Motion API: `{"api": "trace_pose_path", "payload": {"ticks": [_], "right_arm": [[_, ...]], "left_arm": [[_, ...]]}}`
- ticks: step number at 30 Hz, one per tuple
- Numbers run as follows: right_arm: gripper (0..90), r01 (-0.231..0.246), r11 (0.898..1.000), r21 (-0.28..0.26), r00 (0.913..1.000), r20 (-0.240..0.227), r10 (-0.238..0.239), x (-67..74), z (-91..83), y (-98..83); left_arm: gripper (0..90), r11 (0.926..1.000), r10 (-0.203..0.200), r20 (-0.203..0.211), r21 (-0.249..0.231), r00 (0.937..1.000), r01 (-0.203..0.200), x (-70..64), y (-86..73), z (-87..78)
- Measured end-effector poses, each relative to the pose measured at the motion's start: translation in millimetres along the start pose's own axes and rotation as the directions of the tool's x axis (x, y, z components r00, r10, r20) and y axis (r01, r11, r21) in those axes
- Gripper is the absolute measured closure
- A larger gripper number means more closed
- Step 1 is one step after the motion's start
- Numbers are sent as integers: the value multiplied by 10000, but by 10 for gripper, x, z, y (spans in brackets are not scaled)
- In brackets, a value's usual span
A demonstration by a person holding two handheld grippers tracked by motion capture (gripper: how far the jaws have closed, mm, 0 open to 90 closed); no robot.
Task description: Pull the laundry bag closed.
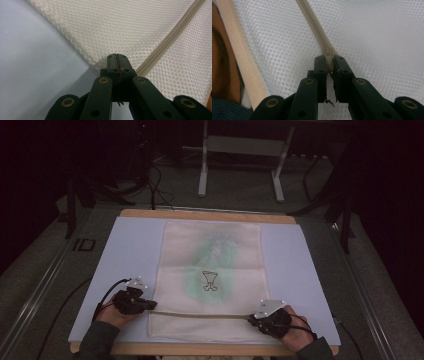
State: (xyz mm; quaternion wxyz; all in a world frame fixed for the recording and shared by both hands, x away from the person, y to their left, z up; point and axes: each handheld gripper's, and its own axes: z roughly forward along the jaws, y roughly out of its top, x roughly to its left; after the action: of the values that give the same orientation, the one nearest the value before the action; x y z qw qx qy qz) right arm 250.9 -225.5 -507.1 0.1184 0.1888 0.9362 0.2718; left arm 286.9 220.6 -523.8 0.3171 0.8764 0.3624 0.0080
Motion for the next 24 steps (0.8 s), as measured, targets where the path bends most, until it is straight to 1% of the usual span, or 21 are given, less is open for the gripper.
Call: {"api": "trace_pose_path", "payload": {"ticks": [8, 14, 17, 20, 24], "right_arm": [[822, -247, 9996, -135, 9997, 50, 247, -28, -61, -72], [823, -262, 9995, -168, 9997, -12, 262, -26, -75, -79], [822, -234, 9996, -127, 9997, 28, 234, -28, -79, -83], [823, -357, 9992, -195, 9993, 50, 358, -53, -115, -114], [823, -380, 9990, -243, 9993, 12, 380, -57, -127, -120]], "left_arm": [[899, 10000, -8, 0, -2, 10000, 8, -1, 0, 0], [899, 10000, -14, 5, -7, 10000, 14, 0, -1, 0], [899, 10000, -20, 11, -7, 10000, 20, 1, -1, -1], [899, 10000, -15, 17, 5, 10000, 15, 2, 0, -1], [899, 10000, -20, 9, 4, 10000, 20, 1, 0, -1]]}}
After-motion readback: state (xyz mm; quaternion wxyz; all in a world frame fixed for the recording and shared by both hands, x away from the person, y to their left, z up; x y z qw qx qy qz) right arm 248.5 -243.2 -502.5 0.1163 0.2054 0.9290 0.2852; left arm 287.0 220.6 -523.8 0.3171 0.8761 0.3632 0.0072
